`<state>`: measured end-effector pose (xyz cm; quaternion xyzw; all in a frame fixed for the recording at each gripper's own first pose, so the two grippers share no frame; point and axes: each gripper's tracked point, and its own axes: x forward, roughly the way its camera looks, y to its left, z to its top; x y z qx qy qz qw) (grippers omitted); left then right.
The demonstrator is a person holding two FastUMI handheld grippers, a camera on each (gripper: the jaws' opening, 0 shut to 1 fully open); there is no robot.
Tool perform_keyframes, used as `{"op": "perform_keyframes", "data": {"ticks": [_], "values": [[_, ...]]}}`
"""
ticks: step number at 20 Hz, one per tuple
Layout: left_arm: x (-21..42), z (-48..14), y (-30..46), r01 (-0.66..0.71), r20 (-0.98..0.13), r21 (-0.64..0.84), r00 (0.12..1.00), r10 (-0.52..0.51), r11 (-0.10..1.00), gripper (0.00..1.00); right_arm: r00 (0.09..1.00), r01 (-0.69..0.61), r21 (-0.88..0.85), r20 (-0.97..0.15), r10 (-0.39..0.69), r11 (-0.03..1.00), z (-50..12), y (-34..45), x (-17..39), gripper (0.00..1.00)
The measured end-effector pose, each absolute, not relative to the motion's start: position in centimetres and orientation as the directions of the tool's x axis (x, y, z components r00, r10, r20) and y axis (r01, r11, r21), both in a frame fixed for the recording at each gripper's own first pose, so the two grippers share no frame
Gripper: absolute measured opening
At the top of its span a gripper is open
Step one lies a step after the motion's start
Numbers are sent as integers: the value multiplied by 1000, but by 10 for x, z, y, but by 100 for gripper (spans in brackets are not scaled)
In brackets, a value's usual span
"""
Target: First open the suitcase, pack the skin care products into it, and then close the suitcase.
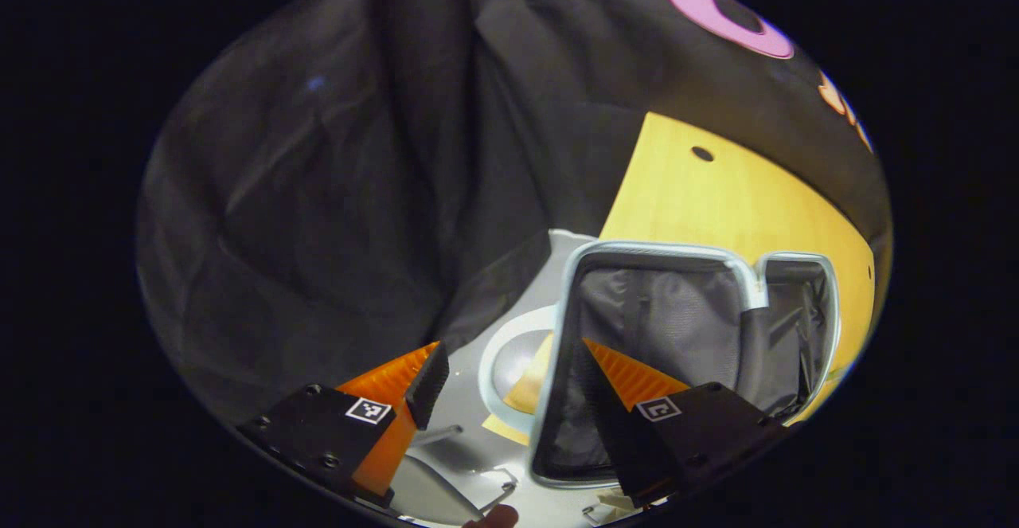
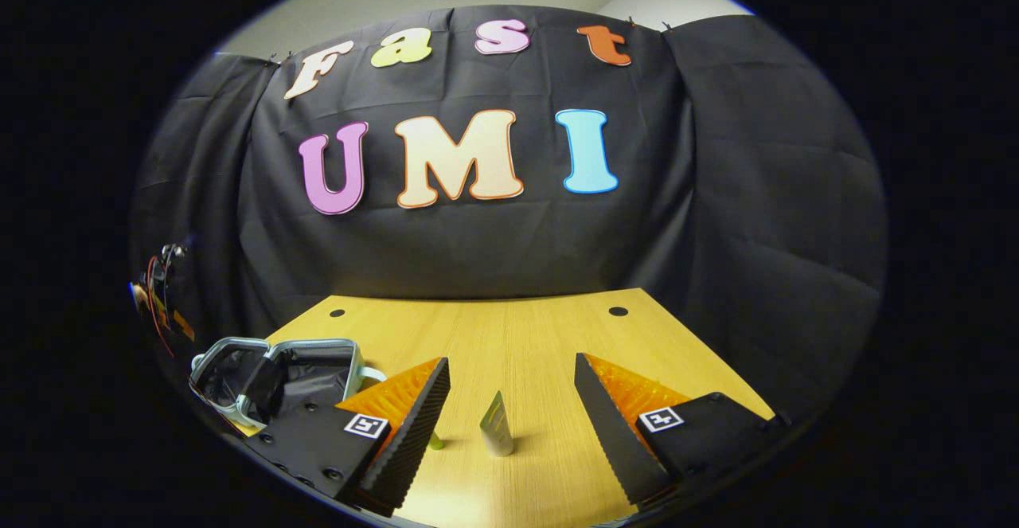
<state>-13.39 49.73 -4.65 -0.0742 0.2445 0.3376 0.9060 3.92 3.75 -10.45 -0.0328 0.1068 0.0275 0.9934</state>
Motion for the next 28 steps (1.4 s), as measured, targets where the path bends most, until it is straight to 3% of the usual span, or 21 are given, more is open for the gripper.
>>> {"op": "perform_keyframes", "data": {"ticks": [6,14,22,28], "values": [[-134,16,318,-514,-377,-52,804,460,856,95,922,-261,-15,-301,245,965,-146,45,64,98],[-96,-28,78,-286,-375,-207,906,194,936,97,739,-566,28,-427,522,824,-192,45,96,98],[-37,-87,-13,-209,-315,-262,941,121,942,96,546,-744,28,-552,631,668,-270,62,89,99],[30,-139,-36,-130,-267,-295,963,49,946,96,543,-750,17,-556,630,661,-303,70,96,99]]}}
